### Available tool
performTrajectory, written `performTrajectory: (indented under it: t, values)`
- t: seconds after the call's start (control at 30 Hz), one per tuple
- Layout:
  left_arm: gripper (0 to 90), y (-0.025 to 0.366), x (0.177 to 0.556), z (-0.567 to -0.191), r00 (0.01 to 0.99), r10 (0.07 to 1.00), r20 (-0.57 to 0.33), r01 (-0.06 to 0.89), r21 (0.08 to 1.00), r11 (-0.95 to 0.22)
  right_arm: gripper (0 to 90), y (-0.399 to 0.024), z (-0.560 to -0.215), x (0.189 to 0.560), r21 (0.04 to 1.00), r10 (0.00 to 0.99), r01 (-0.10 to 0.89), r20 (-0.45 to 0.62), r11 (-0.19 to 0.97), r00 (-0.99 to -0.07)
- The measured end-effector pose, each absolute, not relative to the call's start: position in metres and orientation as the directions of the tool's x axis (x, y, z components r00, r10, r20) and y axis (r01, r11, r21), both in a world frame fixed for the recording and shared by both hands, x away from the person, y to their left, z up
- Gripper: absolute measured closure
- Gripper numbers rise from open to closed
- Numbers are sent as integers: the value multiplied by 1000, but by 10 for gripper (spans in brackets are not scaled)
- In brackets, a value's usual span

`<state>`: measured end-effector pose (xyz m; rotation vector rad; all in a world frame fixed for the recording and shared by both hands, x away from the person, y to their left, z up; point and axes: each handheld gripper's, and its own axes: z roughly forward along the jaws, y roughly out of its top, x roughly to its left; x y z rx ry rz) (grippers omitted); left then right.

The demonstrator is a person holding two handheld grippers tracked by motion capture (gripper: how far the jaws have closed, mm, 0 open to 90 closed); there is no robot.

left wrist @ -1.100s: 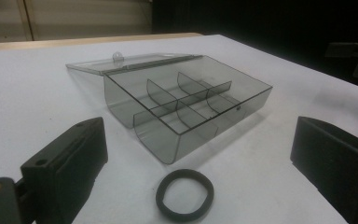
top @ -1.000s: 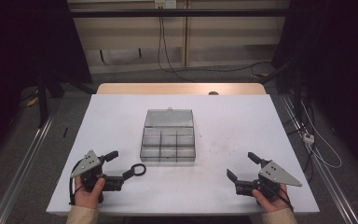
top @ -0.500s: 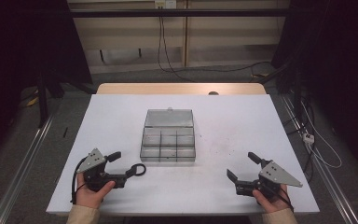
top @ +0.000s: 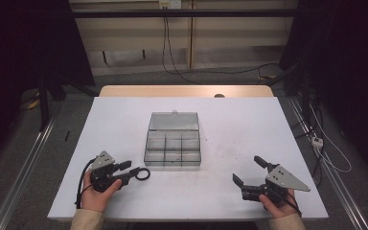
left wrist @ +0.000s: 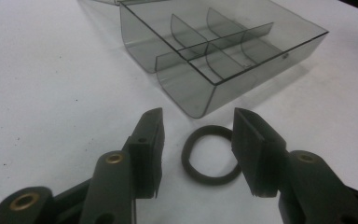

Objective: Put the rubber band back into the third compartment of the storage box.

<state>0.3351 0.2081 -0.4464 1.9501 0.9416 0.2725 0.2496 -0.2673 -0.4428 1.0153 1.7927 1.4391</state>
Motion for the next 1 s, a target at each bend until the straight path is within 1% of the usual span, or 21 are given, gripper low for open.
performTrajectory:
  t: [0.13, 0.23, 0.37, 0.5, 0.7, 0.77, 0.83, 0.9, 1.0]
  values:
    - [615, 203, 339, -452, 683, 714, -153, 518, 791, -326, 34, -267, -443, 250, 977, 856, 185, 3, 109, -517]
    - [633, 202, 341, -453, 678, 717, -161, 527, 787, -322, 35, -268, -443, 250, 976, 856, 186, 2, 111, -517]
    - [678, 202, 343, -454, 676, 718, -167, 538, 778, -325, 35, -268, -442, 249, 977, 858, 183, 0, 110, -514]
    - [691, 200, 344, -454, 678, 718, -156, 541, 767, -344, 35, -268, -442, 249, 977, 857, 182, -1, 110, -515]
    - [741, 196, 344, -455, 685, 716, -131, 545, 745, -385, 37, -268, -442, 249, 977, 856, 184, -1, 112, -517]
    - [796, 194, 344, -455, 686, 718, -117, 540, 743, -395, 37, -268, -442, 249, 976, 856, 184, -1, 113, -517]
    - [832, 194, 344, -454, 693, 713, -106, 534, 740, -409, 37, -268, -442, 249, 977, 855, 183, -1, 112, -518]
    - [847, 193, 343, -454, 695, 711, -109, 536, 737, -412, 37, -268, -442, 249, 977, 856, 184, -2, 113, -517]
    - [873, 190, 342, -452, 702, 708, -77, 528, 724, -445, 37, -268, -442, 249, 976, 855, 184, -1, 113, -519]
